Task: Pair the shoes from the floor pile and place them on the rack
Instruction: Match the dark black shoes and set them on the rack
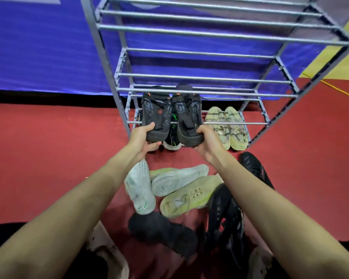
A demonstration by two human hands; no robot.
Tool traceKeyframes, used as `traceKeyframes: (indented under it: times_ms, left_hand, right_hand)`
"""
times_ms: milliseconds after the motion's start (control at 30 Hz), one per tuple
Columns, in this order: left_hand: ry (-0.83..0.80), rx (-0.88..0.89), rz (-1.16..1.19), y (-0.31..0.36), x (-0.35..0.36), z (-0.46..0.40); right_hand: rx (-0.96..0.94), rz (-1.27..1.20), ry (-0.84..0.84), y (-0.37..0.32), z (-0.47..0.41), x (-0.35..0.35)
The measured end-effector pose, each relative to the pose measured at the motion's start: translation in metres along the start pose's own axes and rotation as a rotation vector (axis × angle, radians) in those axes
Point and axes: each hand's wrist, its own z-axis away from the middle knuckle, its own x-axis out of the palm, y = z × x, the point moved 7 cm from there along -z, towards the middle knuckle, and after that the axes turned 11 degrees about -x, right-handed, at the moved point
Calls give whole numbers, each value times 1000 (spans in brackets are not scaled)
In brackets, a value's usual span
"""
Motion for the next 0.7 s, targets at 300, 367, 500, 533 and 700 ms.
traceKeyframes:
  times_ms: [300,367,500,533,700]
  left_hand:
    - [15,-9,146,34,-9,-67]
    - [20,-4,162,39,-9,-76]
    - [68,9,189,41,-18,-92]
    - [76,9,196,40,-21,-94]
    - [127,37,244,36,-36,-102]
  right_hand:
    - [47,50,19,12,-62,33]
    - [60,48,8,16,-67,42]
    - [88,14,3,21,-77,53]
    - [96,16,6,22,-79,54]
    - [99,46,0,24,-83,54]
